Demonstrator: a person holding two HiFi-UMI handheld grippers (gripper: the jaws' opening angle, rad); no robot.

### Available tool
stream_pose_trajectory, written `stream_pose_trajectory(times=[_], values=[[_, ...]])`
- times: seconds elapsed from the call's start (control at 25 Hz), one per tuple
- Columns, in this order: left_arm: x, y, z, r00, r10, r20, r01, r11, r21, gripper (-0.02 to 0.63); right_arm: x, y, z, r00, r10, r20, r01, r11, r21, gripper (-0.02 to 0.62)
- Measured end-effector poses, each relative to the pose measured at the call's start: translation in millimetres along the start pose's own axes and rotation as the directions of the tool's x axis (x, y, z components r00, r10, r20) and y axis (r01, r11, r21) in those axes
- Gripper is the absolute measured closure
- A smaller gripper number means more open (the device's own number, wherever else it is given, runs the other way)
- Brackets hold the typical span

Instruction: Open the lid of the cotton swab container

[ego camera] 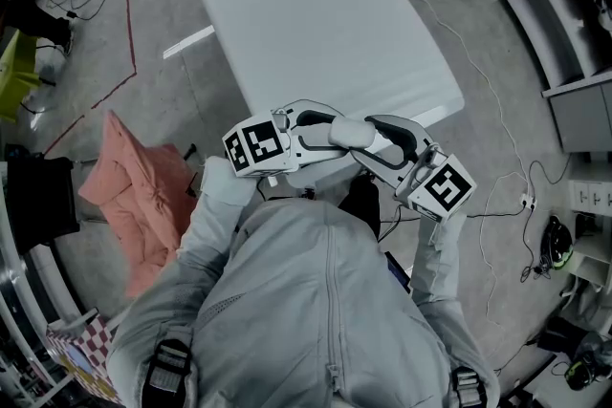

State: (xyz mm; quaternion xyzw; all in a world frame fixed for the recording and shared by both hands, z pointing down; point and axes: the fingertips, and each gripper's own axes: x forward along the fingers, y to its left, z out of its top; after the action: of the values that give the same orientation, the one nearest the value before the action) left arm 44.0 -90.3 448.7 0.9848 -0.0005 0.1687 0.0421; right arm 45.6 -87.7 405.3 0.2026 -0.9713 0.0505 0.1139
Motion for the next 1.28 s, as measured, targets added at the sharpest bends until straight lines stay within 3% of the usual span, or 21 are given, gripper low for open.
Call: stream_pose_trajectory(times=[0.24, 1.28], values=[[0.7, -0.9, 5.6, 1.000, 0.027, 0.004, -0.027, 0.999, 0.046, 0.374, -6.1, -2.2, 2.0, 1.000, 0.015, 0.008, -0.015, 0.997, 0.070, 0.360], [-2.2, 5.6, 2.1, 1.000, 0.019, 0.002, -0.019, 0.999, 0.045, 0.374, -0.2, -9.3, 0.0, 0.999, 0.025, 0.027, -0.029, 0.988, 0.151, 0.360]])
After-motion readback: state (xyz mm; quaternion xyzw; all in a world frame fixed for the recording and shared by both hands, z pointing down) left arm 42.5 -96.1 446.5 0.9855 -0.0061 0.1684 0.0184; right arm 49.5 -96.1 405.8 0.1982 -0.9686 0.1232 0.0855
